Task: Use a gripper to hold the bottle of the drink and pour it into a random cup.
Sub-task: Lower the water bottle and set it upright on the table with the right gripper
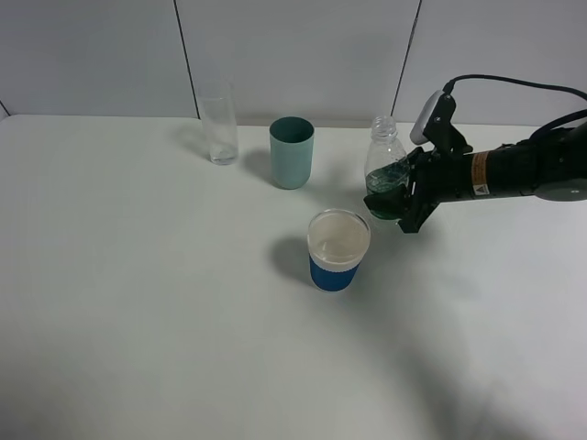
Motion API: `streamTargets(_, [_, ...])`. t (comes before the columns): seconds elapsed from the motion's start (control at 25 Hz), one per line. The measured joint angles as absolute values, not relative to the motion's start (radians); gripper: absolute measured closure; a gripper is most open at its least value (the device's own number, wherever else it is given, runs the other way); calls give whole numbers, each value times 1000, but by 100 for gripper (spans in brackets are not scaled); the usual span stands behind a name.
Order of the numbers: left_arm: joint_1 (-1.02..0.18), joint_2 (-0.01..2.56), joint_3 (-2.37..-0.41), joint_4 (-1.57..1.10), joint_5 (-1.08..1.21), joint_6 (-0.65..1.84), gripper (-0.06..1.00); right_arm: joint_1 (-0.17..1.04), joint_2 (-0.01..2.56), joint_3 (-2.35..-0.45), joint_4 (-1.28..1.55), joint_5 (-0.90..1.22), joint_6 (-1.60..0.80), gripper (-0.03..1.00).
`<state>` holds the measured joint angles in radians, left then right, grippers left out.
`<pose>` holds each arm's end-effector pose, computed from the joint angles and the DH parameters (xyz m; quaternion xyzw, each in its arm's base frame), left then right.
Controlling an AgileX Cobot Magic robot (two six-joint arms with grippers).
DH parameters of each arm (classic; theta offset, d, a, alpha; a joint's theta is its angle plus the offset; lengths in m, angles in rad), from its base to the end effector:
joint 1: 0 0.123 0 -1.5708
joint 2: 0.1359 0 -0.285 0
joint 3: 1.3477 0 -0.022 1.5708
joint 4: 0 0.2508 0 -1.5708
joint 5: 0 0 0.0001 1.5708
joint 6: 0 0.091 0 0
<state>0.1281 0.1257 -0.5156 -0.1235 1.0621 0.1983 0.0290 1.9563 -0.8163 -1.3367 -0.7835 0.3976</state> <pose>0.0141 -0.0081 0.2816 0.0299 0.8788 0.0158 0.4760 0.3282 0.0719 0.1144 -0.4894 0.7264 0.1808 0.4473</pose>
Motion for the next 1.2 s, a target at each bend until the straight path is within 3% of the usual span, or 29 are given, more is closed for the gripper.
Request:
streamTargets(0.64, [128,126,-516,-124,1062,198,-5,28,1958,-816,-1289,-794,219,40])
streamTargets(1.2, [128,126,-516,-124,1062,198,-5,28,2048,-818,-1140,-935,108,40])
